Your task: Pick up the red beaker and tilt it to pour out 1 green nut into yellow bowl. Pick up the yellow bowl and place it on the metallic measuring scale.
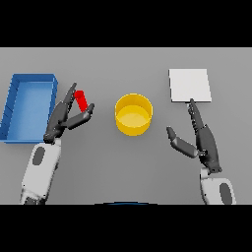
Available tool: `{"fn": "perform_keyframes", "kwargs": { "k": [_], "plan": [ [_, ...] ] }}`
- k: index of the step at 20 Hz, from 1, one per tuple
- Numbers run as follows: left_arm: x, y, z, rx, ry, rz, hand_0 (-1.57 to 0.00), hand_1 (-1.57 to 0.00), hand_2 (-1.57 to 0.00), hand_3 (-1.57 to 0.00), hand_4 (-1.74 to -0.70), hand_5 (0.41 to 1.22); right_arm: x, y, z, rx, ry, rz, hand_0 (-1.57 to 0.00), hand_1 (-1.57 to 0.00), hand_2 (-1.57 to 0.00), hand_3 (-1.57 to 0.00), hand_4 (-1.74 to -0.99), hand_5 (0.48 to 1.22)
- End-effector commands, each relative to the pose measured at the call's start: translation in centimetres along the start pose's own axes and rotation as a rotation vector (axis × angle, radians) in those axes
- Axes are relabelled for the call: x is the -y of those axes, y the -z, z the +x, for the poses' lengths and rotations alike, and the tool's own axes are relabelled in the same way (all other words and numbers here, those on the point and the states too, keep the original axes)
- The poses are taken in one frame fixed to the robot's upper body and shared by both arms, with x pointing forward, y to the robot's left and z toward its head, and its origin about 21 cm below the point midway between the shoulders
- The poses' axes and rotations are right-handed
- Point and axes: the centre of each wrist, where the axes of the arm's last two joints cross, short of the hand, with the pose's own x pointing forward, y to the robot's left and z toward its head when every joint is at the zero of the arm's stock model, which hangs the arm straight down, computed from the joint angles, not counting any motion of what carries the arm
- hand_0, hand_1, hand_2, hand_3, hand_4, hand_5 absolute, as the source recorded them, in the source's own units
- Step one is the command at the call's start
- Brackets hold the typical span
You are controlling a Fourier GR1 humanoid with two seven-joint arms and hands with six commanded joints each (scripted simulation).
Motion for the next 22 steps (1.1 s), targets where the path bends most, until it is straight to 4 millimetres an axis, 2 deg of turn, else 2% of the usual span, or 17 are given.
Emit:
{"fn": "perform_keyframes", "kwargs": {
  "k": [1,8,11,13,14,16,17,18,19,22],
  "plan": [
    [0.1,0.4,0.1,-0.004,0.014,-0.001,0.00,0.00,0.00,0.00,-1.20,0.657,0.1,0.1,0.1,0.003,-0.011,0.004,0.00,0.00,0.00,0.00,-1.227,0.630],
    [0.6,3.1,-0.1,-0.025,0.014,0.007,0.00,0.00,0.00,0.00,-1.22,0.678,0.4,-0.2,0.0,-0.009,-0.011,-0.002,0.00,0.00,0.00,0.00,-1.241,0.641],
    [1.3,3.9,-0.7,0.004,-0.048,0.021,0.00,0.00,0.00,0.00,-1.27,0.700,0.7,0.0,0.1,-0.021,-0.005,-0.012,0.00,0.00,0.00,0.00,-1.244,0.643],
    [1.5,4.1,-1.3,0.021,-0.085,0.029,0.00,0.00,-0.01,0.00,-1.30,0.719,0.1,-0.1,0.2,-0.014,-0.002,-0.012,0.00,0.00,0.00,0.00,-1.246,0.646],
    [1.5,4.4,-1.3,0.017,-0.102,0.035,0.00,-0.01,-0.05,-0.04,-1.33,0.738,0.6,0.2,0.2,-0.020,0.000,-0.020,0.00,0.00,0.00,0.00,-1.244,0.644],
    [2.2,4.8,-1.3,0.027,-0.122,0.052,-0.21,-0.23,-0.29,-0.25,-1.40,0.787,0.4,0.2,0.2,-0.016,-0.001,-0.019,0.00,0.00,0.00,0.00,-1.240,0.645],
    [2.5,5.0,-1.4,0.031,-0.116,0.071,-0.38,-0.41,-0.46,-0.52,-1.41,0.874,0.3,0.0,0.0,-0.014,-0.005,-0.014,0.00,0.00,0.00,0.00,-1.236,0.647],
    [2.7,5.0,-1.3,0.022,-0.100,0.094,-0.55,-0.59,-0.66,-0.73,-1.47,0.943,0.4,-0.2,-0.1,-0.012,-0.002,-0.016,0.00,0.00,0.00,0.00,-1.237,0.648],
    [2.9,5.2,-1.1,0.022,-0.063,0.096,-0.76,-0.78,-0.84,-0.88,-1.52,0.999,0.3,-0.2,0.1,-0.006,0.009,-0.014,0.00,0.00,0.00,0.00,-1.239,0.648],
    [3.3,5.3,-1.0,0.059,-0.006,0.084,-1.15,-1.17,-1.20,-1.11,-1.62,1.107,0.5,0.2,0.5,-0.014,-0.006,-0.017,0.00,0.00,0.00,0.00,-1.241,0.650]
  ]
}}
